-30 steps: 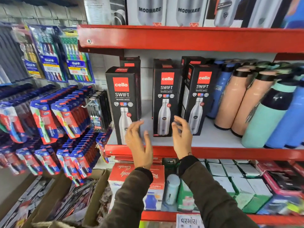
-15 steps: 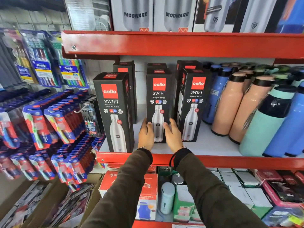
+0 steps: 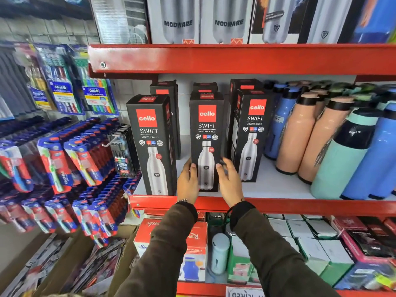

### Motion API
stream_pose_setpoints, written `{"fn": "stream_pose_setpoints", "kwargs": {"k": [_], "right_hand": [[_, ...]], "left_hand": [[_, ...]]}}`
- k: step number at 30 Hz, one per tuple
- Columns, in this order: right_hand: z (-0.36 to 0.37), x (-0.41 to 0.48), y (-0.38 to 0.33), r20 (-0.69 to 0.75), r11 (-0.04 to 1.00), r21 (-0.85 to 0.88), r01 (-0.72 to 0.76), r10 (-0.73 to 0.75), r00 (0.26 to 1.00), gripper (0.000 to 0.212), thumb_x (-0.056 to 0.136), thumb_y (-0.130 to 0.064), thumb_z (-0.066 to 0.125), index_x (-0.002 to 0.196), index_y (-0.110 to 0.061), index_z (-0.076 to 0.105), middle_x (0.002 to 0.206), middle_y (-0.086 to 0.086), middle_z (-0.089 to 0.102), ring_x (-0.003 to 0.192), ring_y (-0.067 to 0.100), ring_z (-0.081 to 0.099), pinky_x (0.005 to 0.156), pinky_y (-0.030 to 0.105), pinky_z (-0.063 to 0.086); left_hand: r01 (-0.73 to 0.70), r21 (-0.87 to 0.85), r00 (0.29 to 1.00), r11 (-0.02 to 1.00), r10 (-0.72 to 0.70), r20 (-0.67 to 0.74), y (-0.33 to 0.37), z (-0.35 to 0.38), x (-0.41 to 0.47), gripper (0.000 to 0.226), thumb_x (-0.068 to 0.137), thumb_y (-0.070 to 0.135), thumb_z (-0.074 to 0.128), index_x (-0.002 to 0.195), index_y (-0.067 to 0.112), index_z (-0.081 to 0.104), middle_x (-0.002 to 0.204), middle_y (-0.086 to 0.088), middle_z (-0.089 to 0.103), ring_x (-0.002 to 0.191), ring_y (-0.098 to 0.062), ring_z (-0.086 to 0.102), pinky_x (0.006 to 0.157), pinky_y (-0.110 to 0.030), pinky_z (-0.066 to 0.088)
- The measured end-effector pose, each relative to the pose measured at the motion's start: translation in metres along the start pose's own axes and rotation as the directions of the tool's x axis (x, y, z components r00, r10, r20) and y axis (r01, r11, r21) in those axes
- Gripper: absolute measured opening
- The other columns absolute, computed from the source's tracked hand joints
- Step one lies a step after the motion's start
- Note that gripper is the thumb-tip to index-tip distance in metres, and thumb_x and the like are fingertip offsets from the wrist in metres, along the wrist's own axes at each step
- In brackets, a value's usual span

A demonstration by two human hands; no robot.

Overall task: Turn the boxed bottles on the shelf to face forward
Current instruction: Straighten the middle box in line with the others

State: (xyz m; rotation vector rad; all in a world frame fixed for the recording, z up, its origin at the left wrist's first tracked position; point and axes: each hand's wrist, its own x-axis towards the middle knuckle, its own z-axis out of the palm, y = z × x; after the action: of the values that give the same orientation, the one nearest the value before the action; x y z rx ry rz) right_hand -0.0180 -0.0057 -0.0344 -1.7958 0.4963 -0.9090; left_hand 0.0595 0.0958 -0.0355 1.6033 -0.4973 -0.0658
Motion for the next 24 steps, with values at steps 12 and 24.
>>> {"fn": "stream_pose_setpoints", "kwargs": {"k": [12,24], "right_hand": [[-0.01,-0.043,-0.012,-0.004,1.0,0.002,0.023,-0.023,1.0,0.037,0.102,-0.03,0.047,0.138,-0.025,0.048,0.127,-0.01,0.056,0.117,0.004,0.053,0.081,-0.004,0.035],[-0.01,-0.046,-0.017,0.012,0.998,-0.06,0.023,-0.022,1.0,0.04,0.102,-0.027,0.047,0.141,-0.023,0.046,0.139,0.003,0.057,0.116,0.006,0.051,0.095,0.02,0.036]], "left_hand": [[-0.025,0.069,1.0,0.997,0.026,-0.015,0.0,-0.018,-0.036,0.045,0.105,0.037,0.041,0.147,0.022,0.049,0.145,0.002,0.057,0.119,0.002,0.045,0.098,-0.012,0.029],[-0.026,0.125,0.999,0.992,0.022,0.027,0.002,-0.021,-0.034,0.047,0.106,0.04,0.038,0.147,0.02,0.047,0.144,-0.004,0.058,0.134,-0.023,0.052,0.1,-0.021,0.031]]}}
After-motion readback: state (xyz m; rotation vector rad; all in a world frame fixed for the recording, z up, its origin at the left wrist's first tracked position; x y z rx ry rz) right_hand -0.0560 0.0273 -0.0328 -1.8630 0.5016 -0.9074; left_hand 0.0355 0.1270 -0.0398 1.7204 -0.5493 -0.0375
